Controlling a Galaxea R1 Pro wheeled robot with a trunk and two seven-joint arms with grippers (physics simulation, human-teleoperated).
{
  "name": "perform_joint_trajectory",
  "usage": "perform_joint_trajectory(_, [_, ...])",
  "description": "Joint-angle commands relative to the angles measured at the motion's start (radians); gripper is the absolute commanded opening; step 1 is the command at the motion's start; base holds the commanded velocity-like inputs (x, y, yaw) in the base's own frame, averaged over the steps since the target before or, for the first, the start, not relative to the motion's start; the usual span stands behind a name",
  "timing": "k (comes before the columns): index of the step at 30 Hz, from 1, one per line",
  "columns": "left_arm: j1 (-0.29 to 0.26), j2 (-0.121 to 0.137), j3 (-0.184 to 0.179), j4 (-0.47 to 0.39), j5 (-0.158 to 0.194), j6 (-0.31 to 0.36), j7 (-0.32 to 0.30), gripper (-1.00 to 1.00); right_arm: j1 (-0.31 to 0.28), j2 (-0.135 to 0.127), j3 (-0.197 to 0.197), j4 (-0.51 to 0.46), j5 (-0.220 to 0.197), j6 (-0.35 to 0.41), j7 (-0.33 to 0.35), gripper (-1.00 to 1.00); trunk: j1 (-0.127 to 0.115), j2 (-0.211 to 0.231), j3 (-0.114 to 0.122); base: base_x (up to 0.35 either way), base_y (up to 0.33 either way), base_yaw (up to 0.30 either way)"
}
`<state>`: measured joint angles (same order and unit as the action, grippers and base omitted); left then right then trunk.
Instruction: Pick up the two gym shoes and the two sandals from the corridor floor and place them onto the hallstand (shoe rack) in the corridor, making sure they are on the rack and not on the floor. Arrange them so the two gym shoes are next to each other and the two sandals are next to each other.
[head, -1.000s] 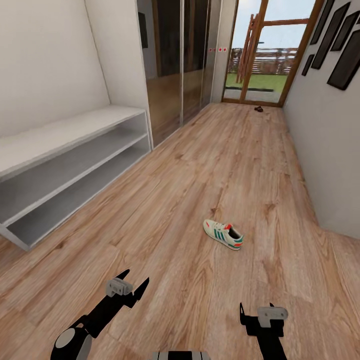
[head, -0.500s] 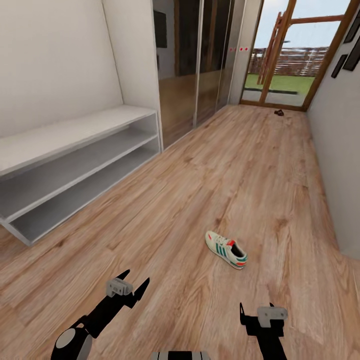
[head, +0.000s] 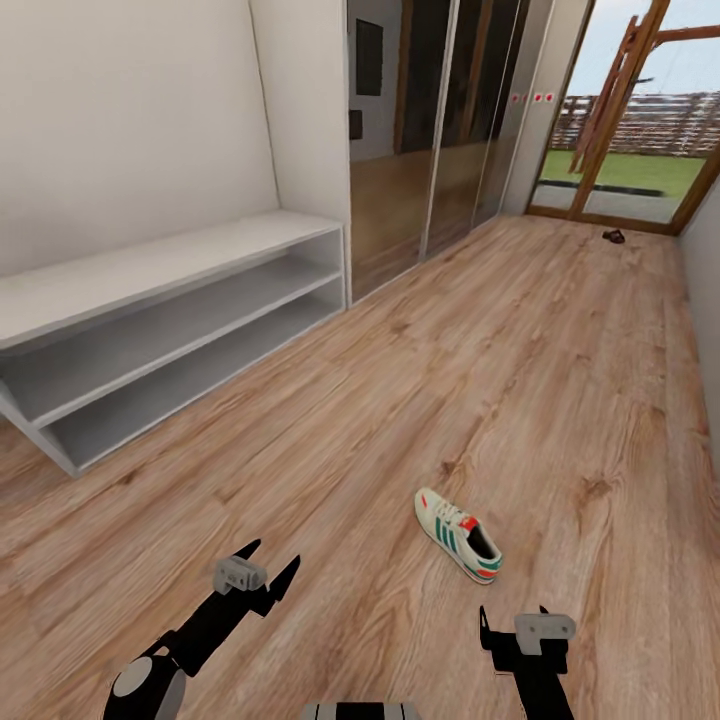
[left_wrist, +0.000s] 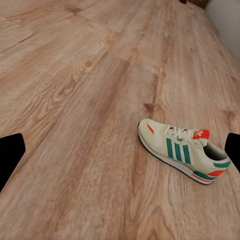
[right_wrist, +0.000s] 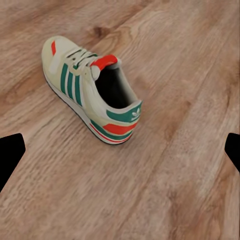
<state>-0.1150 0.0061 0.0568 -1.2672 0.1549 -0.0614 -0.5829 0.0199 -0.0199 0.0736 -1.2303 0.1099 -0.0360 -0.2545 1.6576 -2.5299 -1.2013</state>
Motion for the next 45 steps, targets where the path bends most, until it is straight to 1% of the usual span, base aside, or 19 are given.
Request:
perform_joint_trajectory(1, [0.000, 0.000, 0.000, 0.000, 0.000, 0.000, 0.000, 1.00, 0.000, 0.000, 0.000, 0.000, 0.000, 0.000, 0.000, 1.00, 0.000, 0.000, 0.000, 0.180, -0.305, 0.167])
perform_joint_trajectory(15, [0.000, -0.001, 0.000, 0.001, 0.000, 0.000, 0.001, 1.00, 0.000, 0.000, 0.000, 0.000, -0.002, 0.000, 0.001, 1.00, 0.000, 0.000, 0.000, 0.175, -0.306, 0.066])
perform_joint_trajectory(25, [0.000, -0.004, -0.001, 0.002, -0.002, 0.000, 0.023, 1.00, 0.000, 0.000, 0.000, 0.000, -0.001, 0.000, 0.001, 1.00, 0.000, 0.000, 0.000, 0.172, -0.307, 0.013])
perform_joint_trajectory(30, [0.000, -0.007, -0.001, 0.002, -0.016, 0.000, 0.031, 1.00, 0.000, 0.000, 0.000, 0.000, -0.001, 0.000, 0.000, 1.00, 0.000, 0.000, 0.000, 0.161, -0.310, 0.005])
perform_joint_trajectory(32, [0.000, -0.009, -0.001, 0.002, -0.029, 0.000, 0.034, 1.00, 0.000, 0.000, 0.000, 0.000, -0.001, 0.000, 0.000, 1.00, 0.000, 0.000, 0.000, 0.133, -0.273, 0.003])
perform_joint_trajectory(37, [0.000, -0.015, -0.001, 0.003, -0.042, 0.000, 0.037, 1.00, 0.000, 0.000, 0.000, 0.000, -0.001, 0.000, 0.001, 1.00, 0.000, 0.000, 0.000, 0.092, -0.191, 0.002])
perform_joint_trajectory(45, [0.000, -0.020, 0.000, 0.010, -0.050, -0.001, 0.039, 1.00, 0.000, 0.000, 0.000, 0.000, -0.001, 0.000, 0.000, 1.00, 0.000, 0.000, 0.000, 0.039, -0.080, 0.001])
